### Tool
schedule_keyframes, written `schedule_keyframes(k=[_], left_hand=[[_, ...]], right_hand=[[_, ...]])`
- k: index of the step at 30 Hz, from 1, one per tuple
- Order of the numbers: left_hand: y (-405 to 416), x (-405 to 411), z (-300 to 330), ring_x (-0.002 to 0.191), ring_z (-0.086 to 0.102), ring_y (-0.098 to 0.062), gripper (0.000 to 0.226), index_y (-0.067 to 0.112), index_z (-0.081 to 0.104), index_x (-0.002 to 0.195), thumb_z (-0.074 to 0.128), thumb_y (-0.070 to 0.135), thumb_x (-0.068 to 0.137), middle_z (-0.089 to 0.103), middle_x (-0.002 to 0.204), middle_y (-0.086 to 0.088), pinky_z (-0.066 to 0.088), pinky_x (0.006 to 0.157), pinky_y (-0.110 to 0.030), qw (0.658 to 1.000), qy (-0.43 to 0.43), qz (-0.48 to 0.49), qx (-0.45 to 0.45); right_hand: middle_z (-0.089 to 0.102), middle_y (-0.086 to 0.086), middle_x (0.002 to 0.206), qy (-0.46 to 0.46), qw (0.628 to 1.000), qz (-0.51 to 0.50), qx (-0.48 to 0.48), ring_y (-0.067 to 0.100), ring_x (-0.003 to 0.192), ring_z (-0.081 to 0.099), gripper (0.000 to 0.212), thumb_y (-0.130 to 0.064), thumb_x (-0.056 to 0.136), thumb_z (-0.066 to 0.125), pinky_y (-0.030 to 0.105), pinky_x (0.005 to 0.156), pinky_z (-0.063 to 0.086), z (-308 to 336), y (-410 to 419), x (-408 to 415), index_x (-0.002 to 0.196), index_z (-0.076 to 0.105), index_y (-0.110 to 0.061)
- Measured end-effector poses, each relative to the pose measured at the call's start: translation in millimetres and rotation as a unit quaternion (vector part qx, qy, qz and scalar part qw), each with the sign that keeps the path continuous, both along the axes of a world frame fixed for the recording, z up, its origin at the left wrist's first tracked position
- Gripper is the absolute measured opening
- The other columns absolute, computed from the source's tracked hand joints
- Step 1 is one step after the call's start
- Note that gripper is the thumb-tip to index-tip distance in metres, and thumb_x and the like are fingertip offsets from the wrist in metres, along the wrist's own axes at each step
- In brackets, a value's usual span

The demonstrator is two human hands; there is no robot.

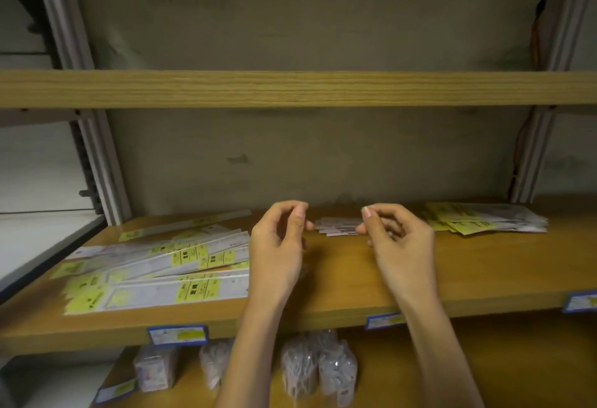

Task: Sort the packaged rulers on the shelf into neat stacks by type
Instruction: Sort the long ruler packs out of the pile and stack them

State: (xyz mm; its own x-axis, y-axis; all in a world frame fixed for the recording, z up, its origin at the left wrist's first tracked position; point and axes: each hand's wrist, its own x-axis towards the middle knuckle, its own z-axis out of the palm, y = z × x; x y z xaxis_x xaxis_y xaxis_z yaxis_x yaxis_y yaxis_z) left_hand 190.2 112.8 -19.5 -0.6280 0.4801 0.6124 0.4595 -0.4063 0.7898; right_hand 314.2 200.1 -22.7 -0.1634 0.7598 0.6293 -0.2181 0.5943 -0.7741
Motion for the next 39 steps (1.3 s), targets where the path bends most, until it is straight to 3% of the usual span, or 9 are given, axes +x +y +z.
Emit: schedule_keyframes(k=[5, 13, 20, 25, 28, 33, 35, 37, 39], left_hand=[[-16, -16, 3, 0.058, 0.057, -0.013, 0.015, 0.023, 0.065, 0.099, 0.051, 0.019, 0.099, 0.066, 0.073, 0.006, 0.049, 0.058, -0.027, 1.000, 0.001, -0.003, -0.015], [-48, -44, 1, 0.069, 0.062, -0.017, 0.021, 0.024, 0.062, 0.105, 0.049, 0.009, 0.098, 0.067, 0.081, 0.003, 0.052, 0.066, -0.026, 0.999, 0.014, 0.049, -0.016], [-78, -79, -15, 0.072, 0.063, -0.006, 0.027, 0.025, 0.060, 0.108, 0.051, 0.003, 0.096, 0.069, 0.089, 0.005, 0.047, 0.065, -0.013, 0.992, 0.011, 0.122, -0.042], [-94, -109, -17, 0.083, 0.063, -0.004, 0.028, 0.030, 0.060, 0.107, 0.057, 0.006, 0.093, 0.067, 0.091, 0.009, 0.050, 0.072, -0.025, 0.987, 0.026, 0.147, -0.066], [-109, -129, -16, 0.087, 0.059, 0.002, 0.029, 0.033, 0.058, 0.108, 0.060, 0.010, 0.092, 0.065, 0.094, 0.012, 0.044, 0.069, -0.015, 0.979, 0.040, 0.175, -0.095], [-127, -164, -19, 0.082, 0.059, 0.004, 0.036, 0.032, 0.053, 0.115, 0.063, 0.009, 0.089, 0.064, 0.094, 0.009, 0.040, 0.064, -0.009, 0.969, 0.058, 0.181, -0.158], [-130, -176, -22, 0.088, 0.059, 0.003, 0.037, 0.034, 0.050, 0.118, 0.064, 0.015, 0.089, 0.062, 0.100, 0.012, 0.043, 0.071, -0.013, 0.962, 0.068, 0.170, -0.203], [-130, -184, -23, 0.104, 0.057, -0.006, 0.040, 0.039, 0.047, 0.121, 0.064, 0.022, 0.089, 0.058, 0.109, 0.015, 0.049, 0.086, -0.030, 0.955, 0.064, 0.142, -0.252], [-130, -188, -23, 0.112, 0.053, -0.010, 0.044, 0.043, 0.044, 0.126, 0.064, 0.030, 0.089, 0.054, 0.116, 0.017, 0.048, 0.094, -0.039, 0.947, 0.070, 0.115, -0.293]], right_hand=[[0.071, -0.002, 0.071, -0.009, 1.000, -0.009, 0.006, 0.014, 0.073, 0.068, 0.011, -0.017, 0.091, 0.064, 0.031, 0.065, 0.054, 8, -17, -12, 0.085, 0.068, -0.026], [0.071, -0.004, 0.073, -0.002, 1.000, 0.026, 0.014, 0.007, 0.072, 0.067, 0.008, -0.015, 0.092, 0.062, 0.019, 0.064, 0.053, 13, -27, -26, 0.089, 0.068, -0.020], [0.070, -0.002, 0.070, -0.040, 0.998, 0.046, 0.006, 0.005, 0.065, 0.063, 0.013, -0.014, 0.092, 0.063, 0.023, 0.063, 0.050, 5, -30, -51, 0.085, 0.067, -0.023], [0.070, -0.001, 0.069, -0.054, 0.998, 0.041, 0.000, 0.005, 0.063, 0.061, 0.013, -0.015, 0.092, 0.063, 0.024, 0.063, 0.049, 5, -40, -72, 0.084, 0.067, -0.024], [0.070, -0.001, 0.069, -0.057, 0.998, 0.037, -0.008, 0.005, 0.062, 0.061, 0.010, -0.017, 0.092, 0.063, 0.026, 0.062, 0.049, 6, -49, -88, 0.085, 0.068, -0.023], [0.070, -0.002, 0.070, -0.060, 0.997, 0.036, -0.023, 0.005, 0.068, 0.065, 0.008, -0.016, 0.092, 0.063, 0.024, 0.065, 0.051, 3, -63, -113, 0.088, 0.068, -0.021], [0.070, -0.004, 0.070, -0.066, 0.997, 0.031, -0.026, 0.005, 0.068, 0.066, 0.009, -0.016, 0.092, 0.063, 0.024, 0.065, 0.051, 2, -65, -121, 0.088, 0.068, -0.022], [0.070, -0.006, 0.070, -0.070, 0.997, 0.023, -0.025, 0.005, 0.067, 0.065, 0.009, -0.016, 0.091, 0.063, 0.023, 0.064, 0.051, 3, -66, -125, 0.089, 0.068, -0.022], [0.070, -0.005, 0.070, -0.069, 0.997, 0.015, -0.027, 0.005, 0.068, 0.065, 0.007, -0.016, 0.091, 0.063, 0.023, 0.064, 0.050, 4, -66, -128, 0.090, 0.068, -0.021]])
